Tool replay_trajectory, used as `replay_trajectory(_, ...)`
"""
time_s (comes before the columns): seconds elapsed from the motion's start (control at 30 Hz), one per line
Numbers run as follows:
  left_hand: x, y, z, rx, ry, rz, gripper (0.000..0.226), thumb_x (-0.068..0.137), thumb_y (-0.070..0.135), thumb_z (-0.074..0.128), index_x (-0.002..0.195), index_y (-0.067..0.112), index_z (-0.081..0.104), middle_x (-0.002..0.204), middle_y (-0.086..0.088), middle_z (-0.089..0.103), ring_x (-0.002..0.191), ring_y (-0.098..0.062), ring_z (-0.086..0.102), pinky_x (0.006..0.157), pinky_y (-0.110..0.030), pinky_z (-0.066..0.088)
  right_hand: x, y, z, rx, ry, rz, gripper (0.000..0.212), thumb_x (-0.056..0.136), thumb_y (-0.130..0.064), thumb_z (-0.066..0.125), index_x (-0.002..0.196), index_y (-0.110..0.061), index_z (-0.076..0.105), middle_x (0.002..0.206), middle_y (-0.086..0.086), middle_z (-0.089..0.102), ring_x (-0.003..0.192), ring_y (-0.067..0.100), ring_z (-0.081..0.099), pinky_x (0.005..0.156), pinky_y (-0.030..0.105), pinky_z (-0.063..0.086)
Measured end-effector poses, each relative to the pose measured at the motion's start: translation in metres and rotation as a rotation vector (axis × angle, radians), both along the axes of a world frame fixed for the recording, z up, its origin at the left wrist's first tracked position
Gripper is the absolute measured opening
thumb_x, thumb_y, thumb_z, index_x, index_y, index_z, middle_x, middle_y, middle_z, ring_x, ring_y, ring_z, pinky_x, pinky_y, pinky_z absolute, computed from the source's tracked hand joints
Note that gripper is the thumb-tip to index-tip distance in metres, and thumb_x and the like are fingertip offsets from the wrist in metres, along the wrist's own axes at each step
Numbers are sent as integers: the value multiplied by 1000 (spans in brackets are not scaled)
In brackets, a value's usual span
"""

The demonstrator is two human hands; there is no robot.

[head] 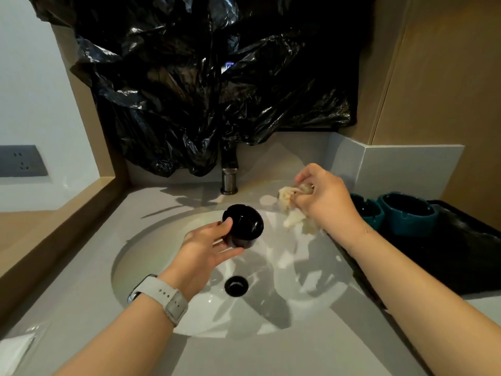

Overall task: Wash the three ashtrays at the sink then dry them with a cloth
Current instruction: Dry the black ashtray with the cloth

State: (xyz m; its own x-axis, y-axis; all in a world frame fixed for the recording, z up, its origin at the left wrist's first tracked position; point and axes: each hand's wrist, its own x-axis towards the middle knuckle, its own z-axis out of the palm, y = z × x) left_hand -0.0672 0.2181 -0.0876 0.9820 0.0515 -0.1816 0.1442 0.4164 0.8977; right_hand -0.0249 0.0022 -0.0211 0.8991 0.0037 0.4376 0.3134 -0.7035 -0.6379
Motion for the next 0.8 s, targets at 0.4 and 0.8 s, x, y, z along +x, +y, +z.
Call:
replay_trajectory(0.4, 5, 6, -2, 1, 34, -58, 40, 88, 24, 71, 123, 6, 66, 108, -5, 76, 101, -23, 73, 92, -45, 57, 158, 11, -2, -424, 329, -47, 25, 93, -20, 53, 117, -16, 61, 119, 9, 61, 104, 28, 60, 89, 34, 50)
replay_trajectory(0.8, -24, -61, 48, 219, -17, -124, 31, 88, 20, 68, 115, 6, 67, 101, -15, 74, 86, -23, 70, 65, -35, 62, -5, -101, 38, -514, 62, 147, 39, 95, -36, 55, 133, -31, 55, 140, -12, 51, 128, 10, 48, 101, 32, 45)
